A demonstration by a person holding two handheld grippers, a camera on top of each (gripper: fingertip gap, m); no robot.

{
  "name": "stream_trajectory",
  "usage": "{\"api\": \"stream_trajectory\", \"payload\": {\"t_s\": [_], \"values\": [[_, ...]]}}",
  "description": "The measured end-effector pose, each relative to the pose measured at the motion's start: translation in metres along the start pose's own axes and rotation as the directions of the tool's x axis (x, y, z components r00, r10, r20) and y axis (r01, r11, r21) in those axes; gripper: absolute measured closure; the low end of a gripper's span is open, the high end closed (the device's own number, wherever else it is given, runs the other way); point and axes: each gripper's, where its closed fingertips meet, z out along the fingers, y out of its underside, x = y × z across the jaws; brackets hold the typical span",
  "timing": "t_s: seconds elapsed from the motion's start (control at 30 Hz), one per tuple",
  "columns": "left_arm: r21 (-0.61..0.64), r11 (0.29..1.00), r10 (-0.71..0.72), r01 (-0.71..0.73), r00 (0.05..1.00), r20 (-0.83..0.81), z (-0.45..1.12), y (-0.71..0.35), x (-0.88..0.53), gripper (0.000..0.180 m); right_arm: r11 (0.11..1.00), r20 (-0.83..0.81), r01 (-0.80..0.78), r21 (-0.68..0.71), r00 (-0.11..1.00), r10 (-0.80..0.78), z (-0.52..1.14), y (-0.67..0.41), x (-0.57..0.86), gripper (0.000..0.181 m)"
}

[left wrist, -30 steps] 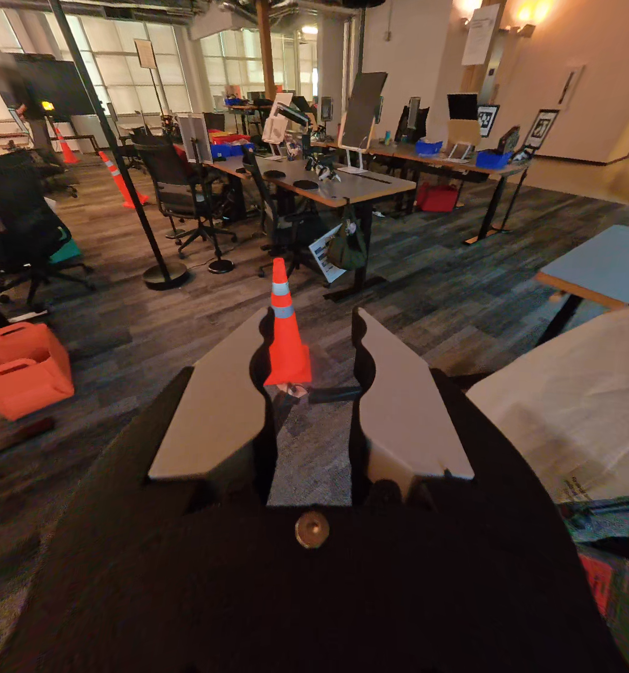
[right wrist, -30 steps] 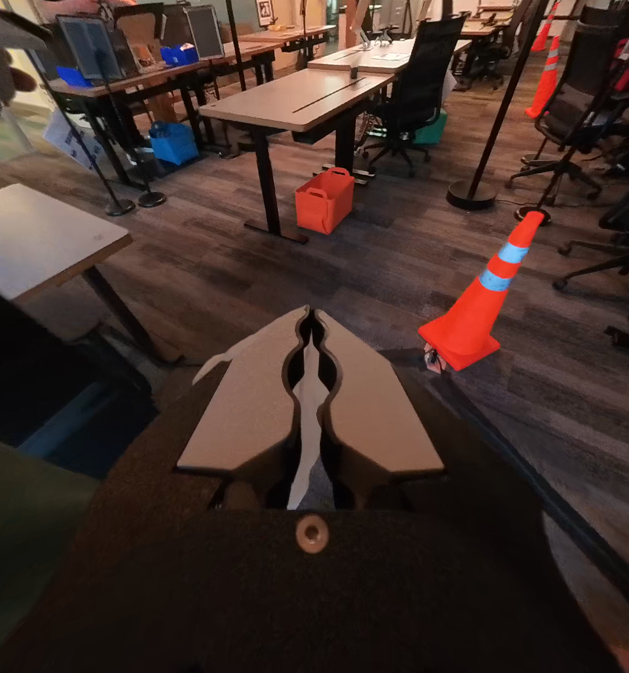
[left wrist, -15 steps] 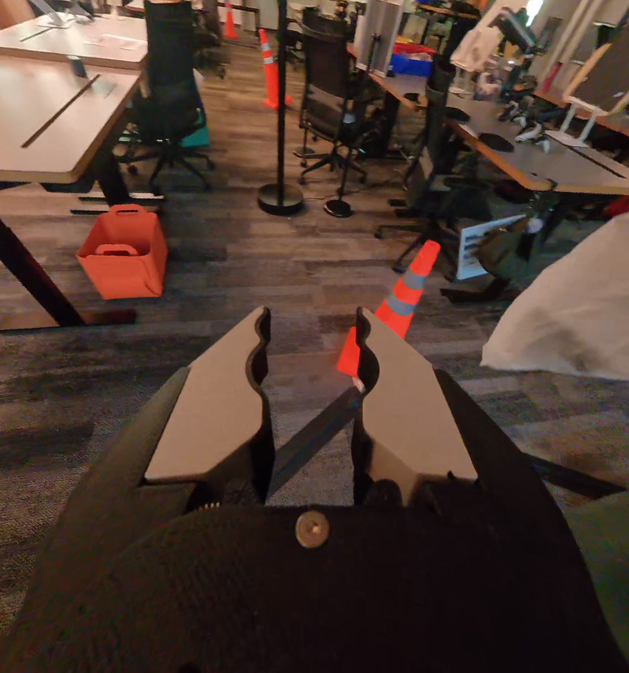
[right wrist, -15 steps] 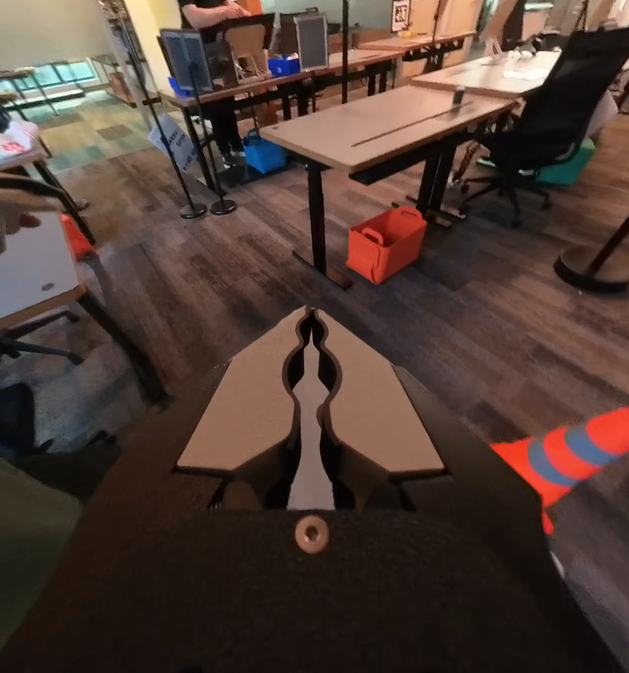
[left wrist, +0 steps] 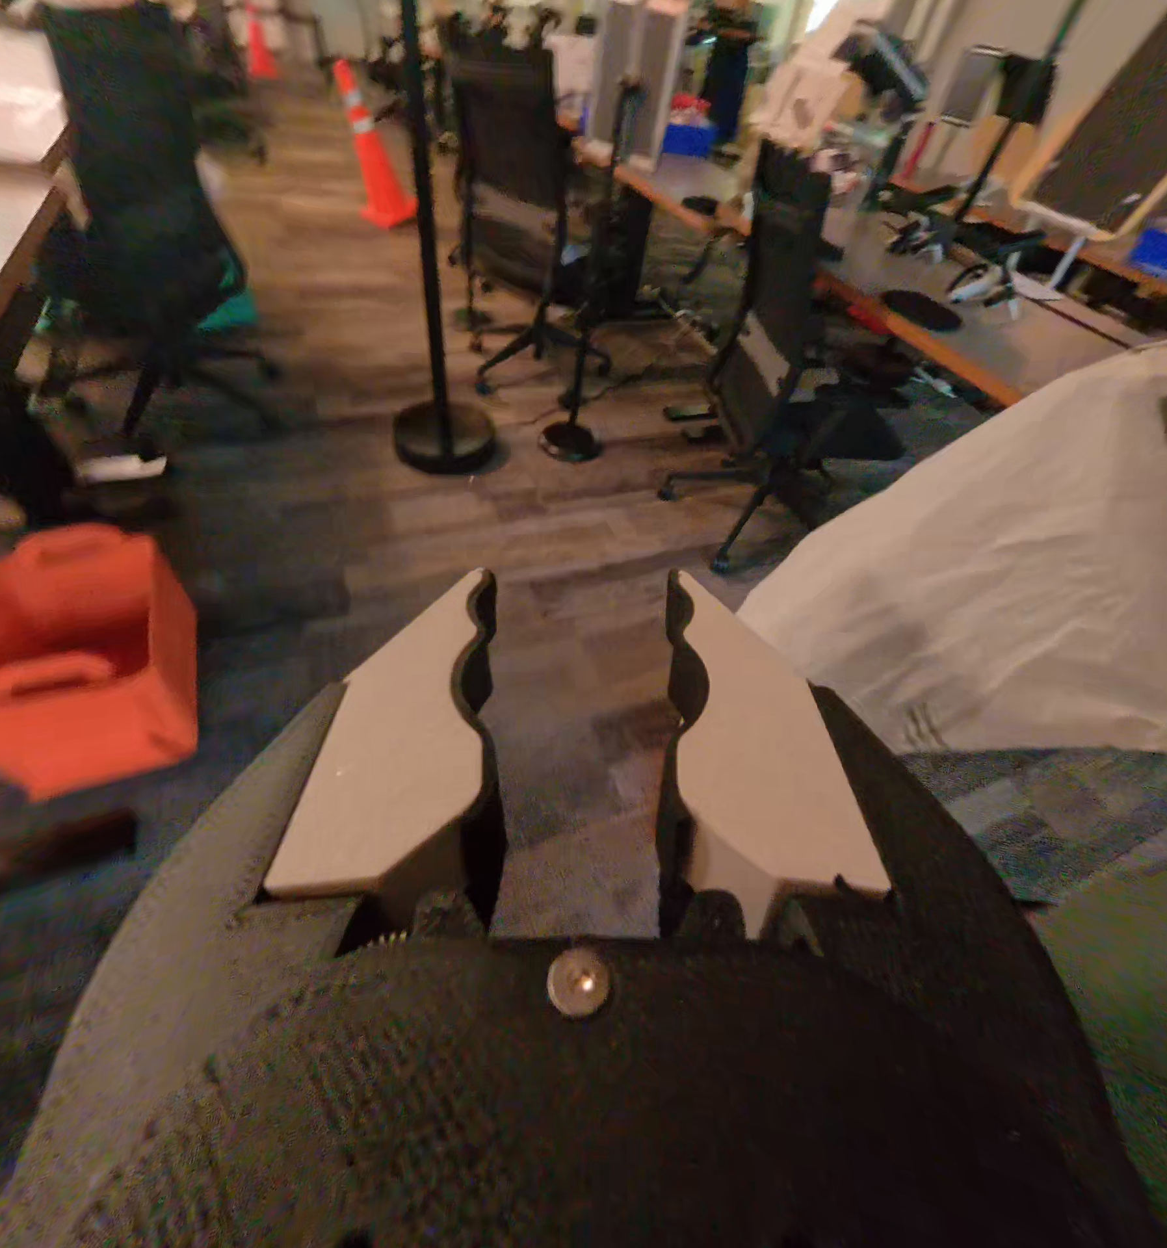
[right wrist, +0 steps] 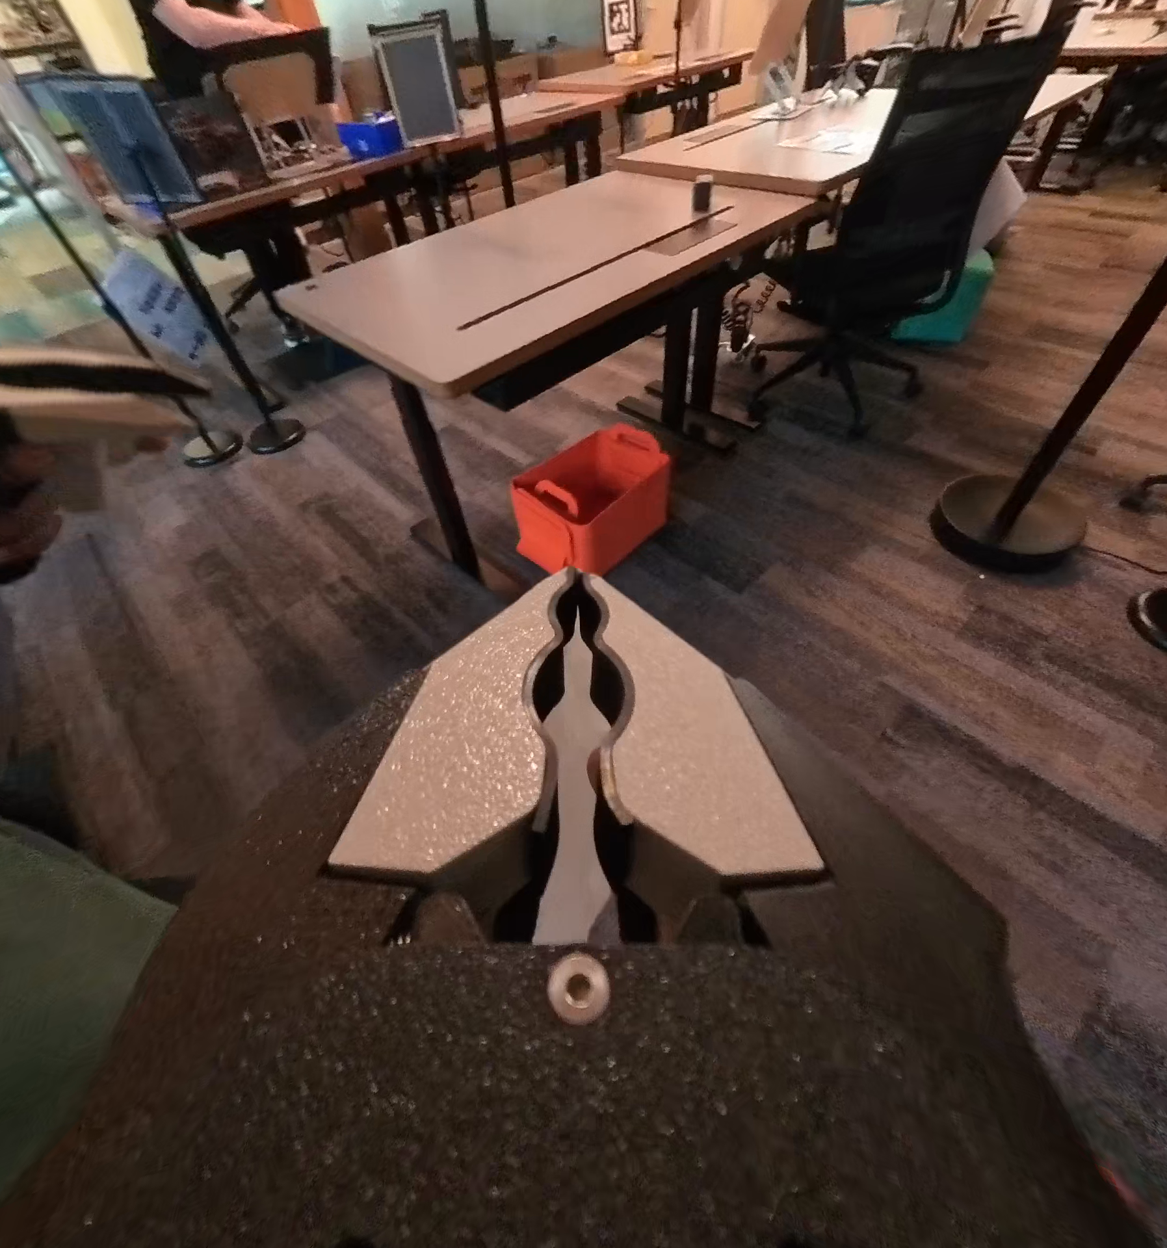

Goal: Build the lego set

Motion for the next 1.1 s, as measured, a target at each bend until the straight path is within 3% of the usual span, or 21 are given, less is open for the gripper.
{"api": "stream_trajectory", "payload": {"t_s": [0.23, 0.37, 0.5, 0.7, 0.83, 1.1], "values": [[0.110, 0.982, 0.173, -0.155, 0.969, -0.177, 0.229, -0.141, -0.044, 0.133, 1.000, -0.037, 0.016, -0.013, 0.999, -0.016, 0.119, -0.052, 0.148, 0.181], [0.064, 0.995, 0.083, -0.073, 0.983, -0.162, 0.349, -0.135, -0.084, 0.132, 1.000, -0.034, 0.022, -0.016, 0.999, -0.023, 0.203, -0.058, 0.247, 0.181], [-0.030, 0.999, -0.045, 0.044, 0.998, -0.046, 0.452, -0.121, -0.145, 0.133, 1.000, -0.004, -0.006, -0.016, 1.000, 0.006, 0.291, -0.086, 0.351, 0.181], [0.052, 0.996, -0.075, 0.072, 0.995, 0.065, 0.568, -0.208, -0.243, 0.133, 0.997, 0.125, 0.075, -0.008, 0.989, -0.074, 0.421, -0.186, 0.465, 0.181], [0.053, 0.991, -0.127, 0.121, 0.986, 0.110, 0.657, -0.231, -0.317, 0.135, 0.986, 0.124, 0.167, 0.015, 0.978, -0.167, 0.512, -0.239, 0.539, 0.181], [0.013, 0.997, -0.076, 0.077, 0.996, -0.047, 0.875, -0.287, -0.462, 0.136, 0.993, -0.031, 0.117, -0.008, 0.993, -0.118, 0.704, -0.292, 0.672, 0.181]]}}
